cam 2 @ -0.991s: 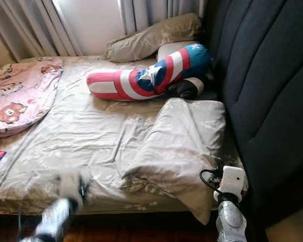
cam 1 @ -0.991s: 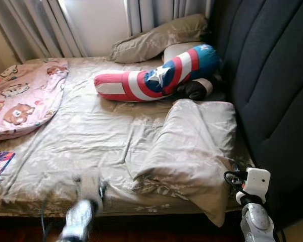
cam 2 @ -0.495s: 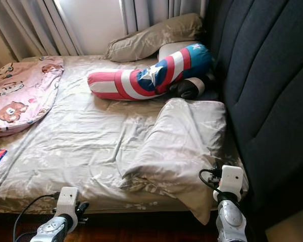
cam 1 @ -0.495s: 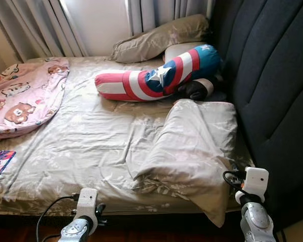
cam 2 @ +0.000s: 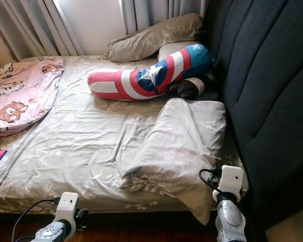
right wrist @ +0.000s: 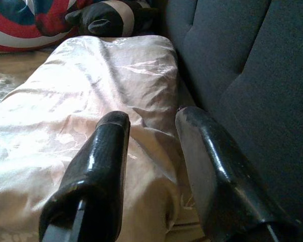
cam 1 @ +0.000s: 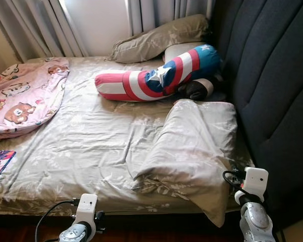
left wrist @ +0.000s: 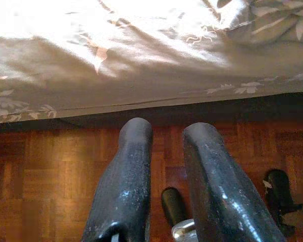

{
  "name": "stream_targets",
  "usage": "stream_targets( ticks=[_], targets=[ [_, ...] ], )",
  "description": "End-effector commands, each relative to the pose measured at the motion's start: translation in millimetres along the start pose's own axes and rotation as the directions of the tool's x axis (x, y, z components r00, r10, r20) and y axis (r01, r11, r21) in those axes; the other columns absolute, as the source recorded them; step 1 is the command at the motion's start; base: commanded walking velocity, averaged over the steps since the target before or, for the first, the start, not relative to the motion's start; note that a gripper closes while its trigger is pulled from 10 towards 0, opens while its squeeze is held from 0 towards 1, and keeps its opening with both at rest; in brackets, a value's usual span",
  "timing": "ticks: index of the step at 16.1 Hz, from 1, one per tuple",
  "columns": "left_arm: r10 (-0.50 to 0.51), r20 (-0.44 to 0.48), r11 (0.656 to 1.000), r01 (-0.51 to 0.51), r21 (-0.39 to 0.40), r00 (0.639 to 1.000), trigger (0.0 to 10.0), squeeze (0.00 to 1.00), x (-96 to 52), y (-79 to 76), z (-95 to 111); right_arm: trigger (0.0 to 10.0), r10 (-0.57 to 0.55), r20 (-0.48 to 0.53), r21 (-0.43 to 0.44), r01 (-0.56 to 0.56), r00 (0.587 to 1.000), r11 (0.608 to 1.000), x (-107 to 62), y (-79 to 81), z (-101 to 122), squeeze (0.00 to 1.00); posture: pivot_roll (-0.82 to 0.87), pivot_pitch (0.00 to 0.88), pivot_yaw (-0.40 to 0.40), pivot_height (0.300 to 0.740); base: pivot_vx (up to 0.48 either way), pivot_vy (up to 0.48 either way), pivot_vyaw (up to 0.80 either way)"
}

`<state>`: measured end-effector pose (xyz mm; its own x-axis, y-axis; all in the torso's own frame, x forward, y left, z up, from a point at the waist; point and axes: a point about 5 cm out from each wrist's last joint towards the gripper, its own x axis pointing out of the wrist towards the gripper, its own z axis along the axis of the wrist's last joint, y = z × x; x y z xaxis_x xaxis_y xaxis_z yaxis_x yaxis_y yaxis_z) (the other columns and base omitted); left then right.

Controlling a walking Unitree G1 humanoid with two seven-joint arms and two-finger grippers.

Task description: Clean up the room

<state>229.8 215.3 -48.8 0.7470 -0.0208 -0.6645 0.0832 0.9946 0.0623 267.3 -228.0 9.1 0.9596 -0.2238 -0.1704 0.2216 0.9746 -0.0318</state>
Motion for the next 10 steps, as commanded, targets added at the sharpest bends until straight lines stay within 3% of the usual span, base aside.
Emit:
stream_targets(
  ticks=[1, 5, 8, 10],
  targets=[
    [0.003, -0.035, 1.0, -0.002, 0.008, 0.999, 10.0, 0.0, -1.9, 3.6, -6.1, 10.0, 0.008, 0.001, 0.001, -0.008, 1.0, 1.0, 2.4, 3.4, 2.4, 0.0, -0.11, 0.0, 0.027, 0.74, 0.0, 0.0, 0.0],
    [0.002, -0.045, 1.0, -0.001, 0.008, 0.999, 10.0, 0.0, -2.5, 3.6, -8.7, 10.0, -0.008, -0.016, 0.009, 0.008, 1.0, 1.0, 2.9, 0.8, 1.3, 0.0, -0.11, 0.0, 0.028, 0.74, 0.06, 0.0, 0.0],
    [0.001, -0.047, 1.0, -0.001, 0.004, 0.999, 10.0, 0.0, -3.0, 3.4, -10.2, 10.0, -0.009, -0.035, 0.009, 0.009, 0.999, 1.0, 4.3, 0.5, 0.5, 0.0, -0.11, 0.0, 0.03, 0.74, 0.244, 0.0, -0.71],
    [0.001, -0.05, 1.0, 0.0, 0.003, 0.999, 10.0, 0.0, -3.3, 3.4, -11.1, 10.0, -0.007, -0.031, 0.009, 0.008, 0.999, 1.0, 4.4, 1.4, 0.8, 0.0, -0.11, 0.0, 0.031, 0.74, 0.249, 0.0, -0.22]
  ],
)
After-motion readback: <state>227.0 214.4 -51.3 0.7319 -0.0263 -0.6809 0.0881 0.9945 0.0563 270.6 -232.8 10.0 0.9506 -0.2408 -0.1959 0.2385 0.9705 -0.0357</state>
